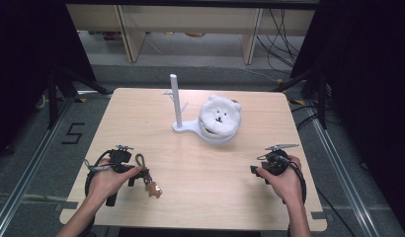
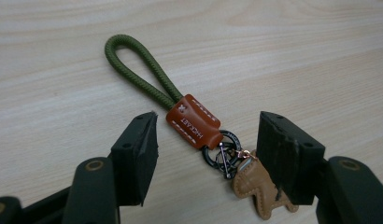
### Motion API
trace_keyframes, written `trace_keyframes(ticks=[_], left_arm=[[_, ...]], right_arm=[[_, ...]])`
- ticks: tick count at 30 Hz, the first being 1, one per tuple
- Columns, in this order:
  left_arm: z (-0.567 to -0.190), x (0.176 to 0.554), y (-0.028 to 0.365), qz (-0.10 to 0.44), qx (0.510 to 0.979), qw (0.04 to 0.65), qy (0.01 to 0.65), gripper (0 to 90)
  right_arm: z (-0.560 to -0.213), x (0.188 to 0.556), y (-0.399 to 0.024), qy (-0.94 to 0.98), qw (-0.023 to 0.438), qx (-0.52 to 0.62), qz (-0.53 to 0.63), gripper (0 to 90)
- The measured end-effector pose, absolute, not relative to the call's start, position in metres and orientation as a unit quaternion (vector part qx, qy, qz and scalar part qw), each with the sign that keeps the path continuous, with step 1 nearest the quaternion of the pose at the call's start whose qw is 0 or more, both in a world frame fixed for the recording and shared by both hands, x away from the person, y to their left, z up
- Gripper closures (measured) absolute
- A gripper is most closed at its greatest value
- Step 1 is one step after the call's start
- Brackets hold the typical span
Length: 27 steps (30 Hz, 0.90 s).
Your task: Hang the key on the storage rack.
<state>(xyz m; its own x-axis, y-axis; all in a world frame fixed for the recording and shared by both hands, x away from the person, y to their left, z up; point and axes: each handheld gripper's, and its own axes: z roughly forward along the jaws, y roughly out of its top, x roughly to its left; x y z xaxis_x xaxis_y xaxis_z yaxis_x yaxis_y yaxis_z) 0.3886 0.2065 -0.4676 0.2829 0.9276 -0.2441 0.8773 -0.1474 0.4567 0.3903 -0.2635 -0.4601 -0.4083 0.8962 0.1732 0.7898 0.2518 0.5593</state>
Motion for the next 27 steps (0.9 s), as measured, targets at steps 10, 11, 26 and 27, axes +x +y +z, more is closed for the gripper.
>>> trace_keyframes(ticks=[10,11,26,27], left_arm=[[-0.474,0.411,0.2,0.037,0.767,0.199,0.608,37.5],[-0.476,0.412,0.199,0.038,0.765,0.198,0.612,37.4],[-0.484,0.416,0.193,0.04,0.765,0.171,0.62,38.4],[-0.485,0.416,0.193,0.035,0.769,0.167,0.616,38.8]], right_arm=[[-0.466,0.391,-0.259,0.798,0.089,0.522,0.288,47.3],[-0.466,0.391,-0.259,0.798,0.088,0.523,0.286,47.2],[-0.467,0.388,-0.256,0.786,0.098,0.539,0.285,45.6],[-0.467,0.389,-0.256,0.789,0.087,0.54,0.28,45.5]])
